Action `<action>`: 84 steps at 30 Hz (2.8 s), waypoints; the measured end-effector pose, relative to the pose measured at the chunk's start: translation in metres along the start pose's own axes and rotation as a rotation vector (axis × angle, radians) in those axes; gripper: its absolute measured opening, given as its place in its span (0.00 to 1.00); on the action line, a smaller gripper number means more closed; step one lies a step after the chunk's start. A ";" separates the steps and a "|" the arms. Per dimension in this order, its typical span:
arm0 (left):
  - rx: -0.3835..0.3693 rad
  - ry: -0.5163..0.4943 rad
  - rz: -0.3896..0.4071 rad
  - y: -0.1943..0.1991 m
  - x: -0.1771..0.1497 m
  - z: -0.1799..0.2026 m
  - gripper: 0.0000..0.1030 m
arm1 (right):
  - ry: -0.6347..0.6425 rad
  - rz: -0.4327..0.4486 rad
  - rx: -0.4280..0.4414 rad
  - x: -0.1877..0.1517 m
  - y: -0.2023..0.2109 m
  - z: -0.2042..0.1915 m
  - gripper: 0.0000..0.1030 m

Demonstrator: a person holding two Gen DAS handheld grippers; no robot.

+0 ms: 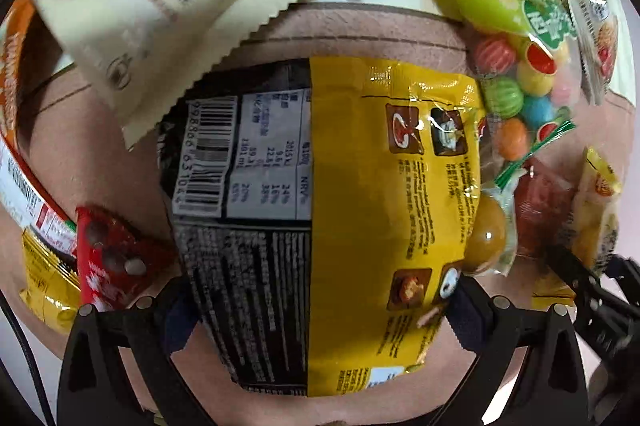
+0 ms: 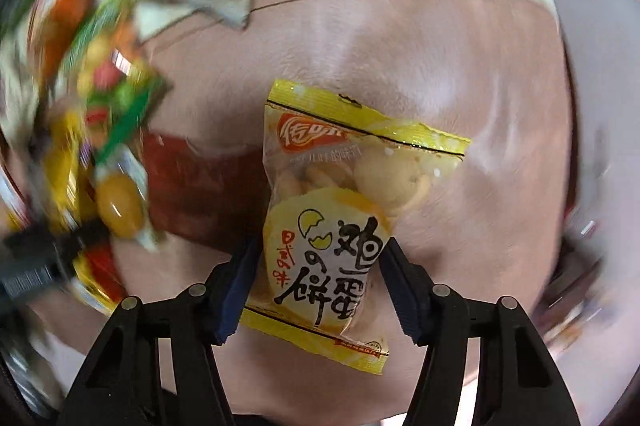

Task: Organize snacks
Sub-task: 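Grasp the black-and-yellow bag with the left tool while the right tool grasps the yellow egg-biscuit bag, then carry both bags over the cardboard box and open both tools to drop them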

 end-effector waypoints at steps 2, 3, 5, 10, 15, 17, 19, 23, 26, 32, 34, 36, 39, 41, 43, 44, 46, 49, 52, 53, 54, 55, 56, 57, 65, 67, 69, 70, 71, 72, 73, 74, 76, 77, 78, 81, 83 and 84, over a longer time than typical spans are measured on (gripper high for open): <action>0.008 -0.003 0.009 -0.008 0.003 0.003 1.00 | 0.028 0.004 -0.003 -0.003 0.002 -0.007 0.63; 0.006 -0.002 0.020 -0.010 0.005 0.005 1.00 | 0.015 0.001 0.012 -0.005 0.002 -0.009 0.64; -0.001 0.000 0.054 -0.009 0.010 0.012 0.98 | -0.030 -0.005 0.044 -0.006 0.002 -0.003 0.68; 0.016 0.028 0.101 -0.008 0.016 0.011 0.86 | -0.162 -0.003 0.109 -0.005 -0.003 -0.002 0.69; 0.016 0.039 0.133 -0.012 0.006 0.016 0.84 | -0.186 0.018 0.101 -0.004 -0.005 -0.004 0.67; 0.009 0.043 0.145 -0.001 -0.012 0.018 0.83 | -0.176 0.032 0.087 -0.003 -0.006 0.009 0.60; 0.013 0.047 0.157 0.008 -0.019 0.022 0.83 | -0.158 0.051 0.080 -0.007 0.007 0.012 0.54; 0.016 0.066 0.184 0.021 -0.033 0.024 0.82 | -0.136 0.083 0.104 -0.015 0.026 0.004 0.47; 0.027 0.064 0.217 0.040 -0.036 0.031 0.82 | -0.128 0.098 0.148 -0.025 0.054 0.008 0.43; 0.032 0.073 0.295 0.069 -0.043 0.035 0.82 | -0.077 0.145 0.236 -0.036 0.100 -0.013 0.42; 0.024 0.087 0.324 0.085 -0.045 0.034 0.82 | -0.058 0.166 0.269 -0.039 0.120 -0.022 0.42; 0.009 0.103 0.356 0.103 -0.044 0.032 0.82 | -0.038 0.193 0.313 -0.041 0.144 -0.030 0.42; -0.018 0.122 0.420 0.140 -0.041 0.028 0.82 | -0.004 0.249 0.383 -0.033 0.185 -0.042 0.42; -0.035 0.130 0.469 0.168 -0.033 0.028 0.82 | 0.016 0.295 0.422 -0.023 0.211 -0.047 0.42; -0.054 0.125 0.524 0.202 -0.020 0.024 0.82 | 0.030 0.345 0.459 -0.010 0.242 -0.054 0.42; -0.061 0.120 0.547 0.218 -0.012 0.020 0.82 | 0.035 0.367 0.475 -0.005 0.257 -0.058 0.42; -0.081 0.104 0.590 0.245 0.009 0.017 0.82 | 0.044 0.415 0.510 0.015 0.286 -0.068 0.41; -0.089 0.077 0.636 0.285 0.047 0.006 0.82 | 0.062 0.489 0.546 0.045 0.328 -0.089 0.41; -0.072 0.051 0.664 0.302 0.081 -0.002 0.82 | 0.069 0.564 0.527 0.090 0.349 -0.107 0.41; -0.071 0.044 0.663 0.307 0.096 -0.005 0.82 | 0.064 0.582 0.512 0.106 0.352 -0.115 0.41; -0.069 0.039 0.660 0.306 0.109 -0.010 0.82 | 0.062 0.597 0.505 0.117 0.358 -0.120 0.41; -0.066 0.039 0.655 0.307 0.121 -0.014 0.82 | 0.061 0.609 0.495 0.130 0.361 -0.125 0.41; -0.063 0.037 0.646 0.305 0.134 -0.018 0.82 | 0.055 0.619 0.478 0.144 0.361 -0.131 0.41; -0.057 0.033 0.630 0.300 0.146 -0.022 0.82 | 0.053 0.623 0.466 0.154 0.358 -0.134 0.41; -0.044 0.041 0.511 0.256 0.231 -0.042 0.82 | 0.029 0.549 0.379 0.236 0.287 -0.165 0.41; -0.055 0.048 0.480 0.241 0.244 -0.048 0.82 | 0.021 0.513 0.371 0.252 0.262 -0.174 0.41; -0.062 0.051 0.451 0.225 0.256 -0.053 0.82 | 0.018 0.486 0.366 0.267 0.240 -0.180 0.41; -0.060 0.053 0.442 0.223 0.260 -0.052 0.82 | 0.022 0.474 0.358 0.275 0.228 -0.183 0.41; -0.059 0.053 0.433 0.216 0.264 -0.054 0.82 | 0.027 0.466 0.352 0.282 0.219 -0.187 0.41; -0.055 0.048 0.421 0.208 0.270 -0.057 0.82 | 0.034 0.457 0.348 0.287 0.212 -0.190 0.41; -0.052 0.047 0.413 0.204 0.274 -0.056 0.82 | 0.039 0.449 0.344 0.292 0.206 -0.193 0.41; -0.053 0.045 0.406 0.200 0.278 -0.056 0.82 | 0.043 0.442 0.338 0.297 0.199 -0.196 0.41; -0.048 0.040 0.392 0.195 0.284 -0.054 0.82 | 0.058 0.432 0.327 0.304 0.189 -0.197 0.42; -0.040 0.042 0.386 0.191 0.287 -0.055 0.82 | 0.064 0.427 0.326 0.308 0.183 -0.200 0.42; -0.039 0.041 0.378 0.187 0.289 -0.056 0.82 | 0.072 0.415 0.333 0.312 0.179 -0.202 0.42; -0.049 0.034 0.369 0.186 0.289 -0.051 0.83 | 0.091 0.398 0.321 0.318 0.172 -0.200 0.59; -0.038 0.024 0.375 0.186 0.291 -0.051 0.84 | 0.117 0.401 0.308 0.319 0.174 -0.198 0.83; -0.038 0.020 0.382 0.186 0.289 -0.051 0.85 | 0.123 0.406 0.311 0.318 0.176 -0.197 0.86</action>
Point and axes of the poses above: each gripper's, at about its wrist camera, not at the fingertips, and y roughly against the way its jaws point, z to its right, x to its top, the point moved 8 cm from there along -y, roughly the way its jaws point, and after that the axes turned 11 degrees about z, right-handed, at the moved point
